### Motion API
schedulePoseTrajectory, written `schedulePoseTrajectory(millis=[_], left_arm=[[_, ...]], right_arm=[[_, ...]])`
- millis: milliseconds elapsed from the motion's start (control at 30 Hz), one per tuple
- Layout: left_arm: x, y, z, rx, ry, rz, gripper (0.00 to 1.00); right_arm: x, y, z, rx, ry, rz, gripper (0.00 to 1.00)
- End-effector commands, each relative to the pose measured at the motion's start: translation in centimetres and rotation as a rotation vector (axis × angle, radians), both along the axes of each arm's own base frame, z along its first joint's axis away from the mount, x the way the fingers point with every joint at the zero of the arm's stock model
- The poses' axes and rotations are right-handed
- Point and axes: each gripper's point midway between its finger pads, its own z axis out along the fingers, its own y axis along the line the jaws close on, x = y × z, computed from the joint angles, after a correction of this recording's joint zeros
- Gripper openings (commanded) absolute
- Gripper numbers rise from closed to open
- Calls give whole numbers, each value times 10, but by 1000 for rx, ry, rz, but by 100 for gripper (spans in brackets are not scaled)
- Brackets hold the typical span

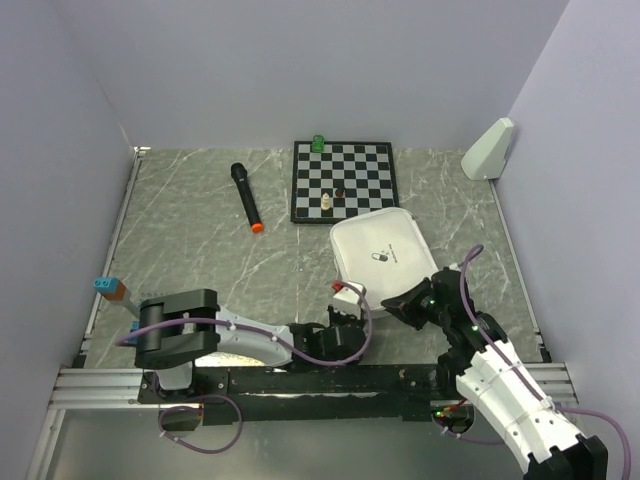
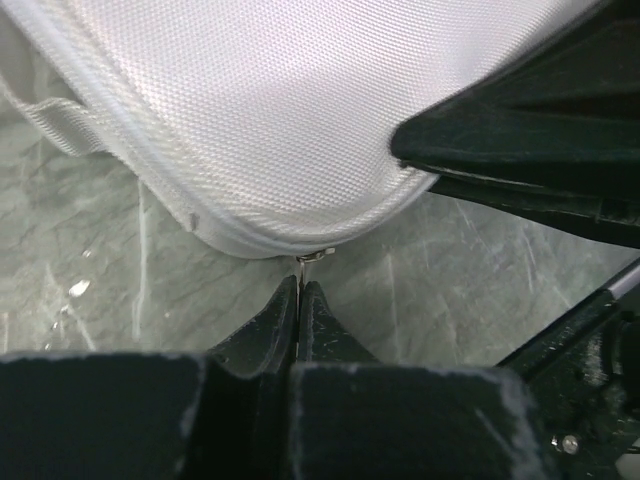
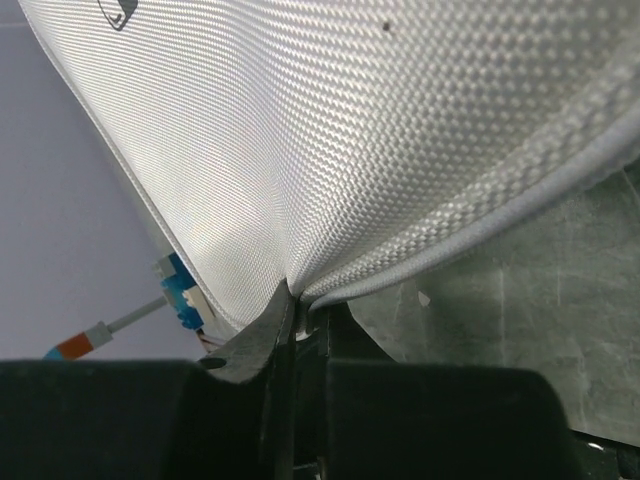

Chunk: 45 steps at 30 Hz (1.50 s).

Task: Organize the medicine kit
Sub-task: Zip the medicine box at the center of the board.

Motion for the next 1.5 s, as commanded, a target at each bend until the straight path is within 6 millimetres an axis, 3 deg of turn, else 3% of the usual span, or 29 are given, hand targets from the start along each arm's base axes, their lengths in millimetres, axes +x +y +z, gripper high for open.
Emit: schedulePoseTrajectory(millis=[0, 433, 667, 700, 733, 867, 967, 1267, 1467], left_arm=[[16, 49, -10, 30, 20, 136, 1], [29, 108, -17, 54, 29, 302, 1], [37, 141, -18, 75, 15, 377, 1], [37, 143, -18, 78, 11, 381, 1], [38, 144, -18, 79, 7, 385, 1], [40, 135, -16, 84, -2, 370, 1], [40, 125, -16, 83, -4, 350, 1], [34, 84, -8, 62, -26, 262, 1], [3, 41, 15, 23, -63, 119, 1]], right_arm=[[0, -24, -4, -217, -51, 69, 0], [0, -35, -3, -447, 3, 312, 0], [3, -30, -10, -391, 32, 324, 0], [2, -26, -12, -359, 35, 328, 1], [1, -20, -12, -317, 30, 339, 11], [2, -1, 0, -180, -36, 308, 51], [0, 6, 16, -113, -61, 291, 66], [-16, 42, 30, 43, -54, 336, 71], [-18, 49, 25, 0, -21, 320, 71]])
